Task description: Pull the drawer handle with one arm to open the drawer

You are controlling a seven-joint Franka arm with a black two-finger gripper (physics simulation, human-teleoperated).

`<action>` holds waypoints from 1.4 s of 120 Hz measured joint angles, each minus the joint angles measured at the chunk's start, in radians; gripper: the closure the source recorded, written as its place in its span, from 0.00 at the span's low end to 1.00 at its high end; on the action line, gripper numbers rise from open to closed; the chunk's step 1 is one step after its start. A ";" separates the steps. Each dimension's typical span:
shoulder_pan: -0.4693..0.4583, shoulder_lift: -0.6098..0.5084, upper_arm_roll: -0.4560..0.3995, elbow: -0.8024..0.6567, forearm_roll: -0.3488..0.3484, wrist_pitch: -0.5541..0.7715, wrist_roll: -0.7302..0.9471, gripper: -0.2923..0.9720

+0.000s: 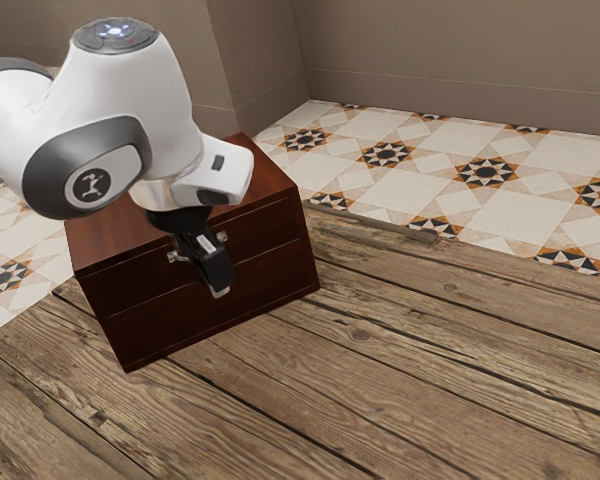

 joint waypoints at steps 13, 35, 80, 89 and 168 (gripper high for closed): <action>-0.001 0.003 0.034 -0.049 0.024 0.066 0.004 0.23; 0.000 0.004 0.066 -0.083 0.056 0.155 0.022 0.23; -0.001 0.042 0.116 -0.086 0.076 0.221 0.079 0.23; -0.001 0.041 0.116 -0.087 0.090 0.233 0.092 0.23; 0.025 0.029 0.119 -0.135 0.105 0.275 0.172 0.23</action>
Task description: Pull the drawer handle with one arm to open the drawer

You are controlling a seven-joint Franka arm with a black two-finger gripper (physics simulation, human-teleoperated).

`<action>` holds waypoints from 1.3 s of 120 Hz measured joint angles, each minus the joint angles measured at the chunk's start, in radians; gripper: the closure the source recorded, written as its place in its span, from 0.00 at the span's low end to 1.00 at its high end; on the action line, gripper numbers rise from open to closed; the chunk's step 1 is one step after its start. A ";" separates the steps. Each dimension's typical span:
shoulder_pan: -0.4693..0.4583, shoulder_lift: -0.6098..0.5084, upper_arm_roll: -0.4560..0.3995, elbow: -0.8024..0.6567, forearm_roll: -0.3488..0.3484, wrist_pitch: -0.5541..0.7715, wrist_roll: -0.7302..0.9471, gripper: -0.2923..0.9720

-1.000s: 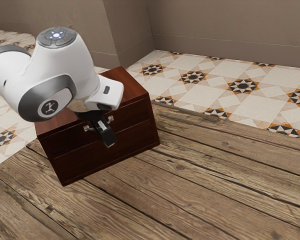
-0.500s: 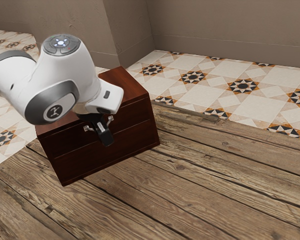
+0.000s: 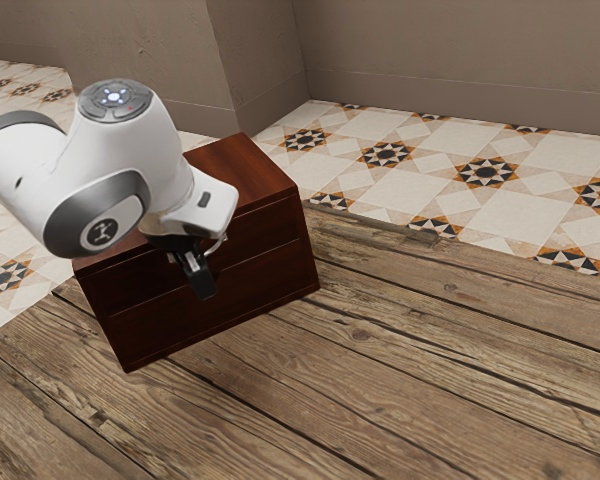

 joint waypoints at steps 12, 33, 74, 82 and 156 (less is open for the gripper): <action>0.001 0.009 0.008 0.002 0.000 0.002 0.006 0.23; 0.001 0.031 0.011 0.008 -0.001 0.005 0.014 0.23; 0.000 0.074 0.011 0.023 -0.005 0.035 0.024 0.23; 0.000 0.080 0.011 0.025 -0.007 0.039 0.025 0.23; 0.001 0.117 0.012 0.025 -0.011 0.052 0.031 0.23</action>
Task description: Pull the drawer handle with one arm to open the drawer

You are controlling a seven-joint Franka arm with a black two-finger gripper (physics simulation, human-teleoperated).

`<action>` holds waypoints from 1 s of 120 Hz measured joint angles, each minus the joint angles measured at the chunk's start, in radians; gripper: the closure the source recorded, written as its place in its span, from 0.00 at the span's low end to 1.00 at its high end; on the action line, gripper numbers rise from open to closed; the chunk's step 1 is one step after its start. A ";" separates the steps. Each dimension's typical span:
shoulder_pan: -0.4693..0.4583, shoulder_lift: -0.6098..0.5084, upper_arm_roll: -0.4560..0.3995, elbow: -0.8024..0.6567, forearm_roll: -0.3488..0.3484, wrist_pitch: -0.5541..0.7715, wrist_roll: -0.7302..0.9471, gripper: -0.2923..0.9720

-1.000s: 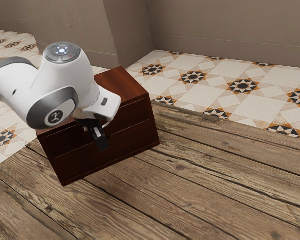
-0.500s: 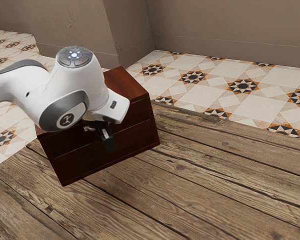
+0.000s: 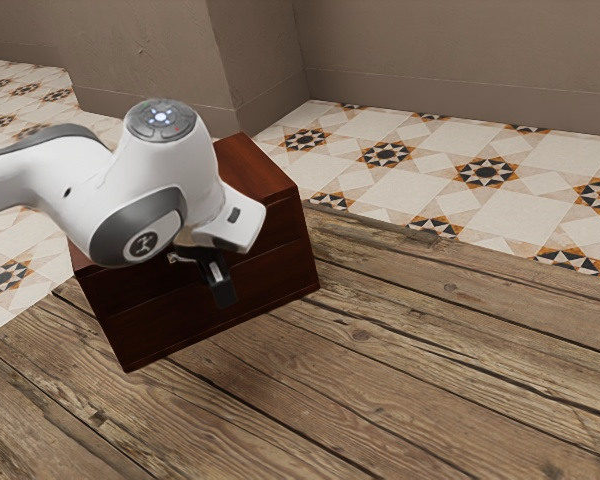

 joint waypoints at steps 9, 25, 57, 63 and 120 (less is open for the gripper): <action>-0.001 -0.003 0.000 -0.007 0.000 0.000 0.000 0.23; -0.002 -0.013 0.000 -0.017 0.001 0.000 0.001 0.24; -0.003 -0.044 -0.001 -0.033 0.002 -0.001 0.002 0.25; -0.003 -0.050 -0.002 -0.033 0.002 -0.002 0.002 0.24; -0.020 -0.115 -0.018 -0.085 0.004 -0.009 0.002 0.25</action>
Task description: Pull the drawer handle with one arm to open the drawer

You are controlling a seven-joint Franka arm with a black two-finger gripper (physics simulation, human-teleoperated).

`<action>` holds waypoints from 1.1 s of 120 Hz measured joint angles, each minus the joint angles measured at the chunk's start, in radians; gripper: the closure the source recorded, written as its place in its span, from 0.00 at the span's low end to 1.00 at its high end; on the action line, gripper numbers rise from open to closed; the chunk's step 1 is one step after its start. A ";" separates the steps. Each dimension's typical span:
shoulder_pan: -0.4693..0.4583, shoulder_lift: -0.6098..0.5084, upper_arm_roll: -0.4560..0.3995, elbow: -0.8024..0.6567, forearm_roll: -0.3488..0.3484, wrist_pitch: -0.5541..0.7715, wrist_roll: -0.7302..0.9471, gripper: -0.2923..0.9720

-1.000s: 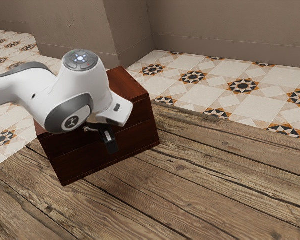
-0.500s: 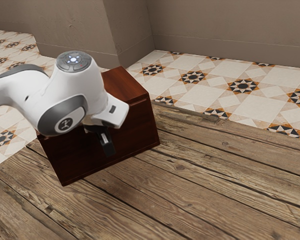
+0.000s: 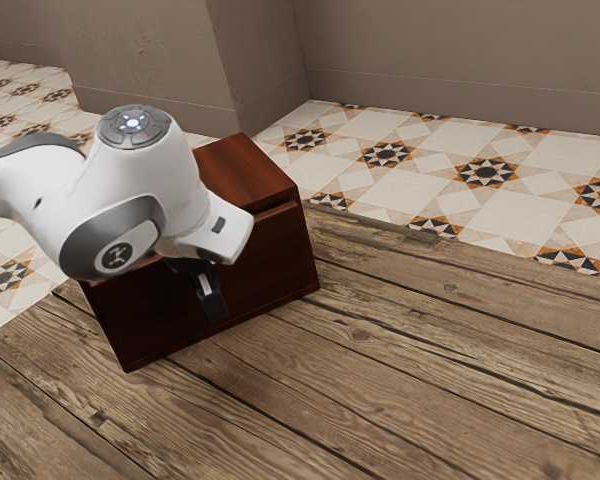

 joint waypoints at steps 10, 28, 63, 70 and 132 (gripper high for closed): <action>0.002 -0.002 -0.011 -0.003 -0.001 -0.003 0.000 0.26; 0.000 -0.014 -0.034 -0.010 -0.001 -0.008 0.000 0.26; 0.000 -0.045 -0.052 -0.039 -0.001 -0.012 0.000 0.24; 0.000 -0.053 -0.057 -0.044 -0.002 -0.013 0.000 0.24; 0.001 -0.104 -0.108 -0.087 -0.002 -0.021 0.000 0.25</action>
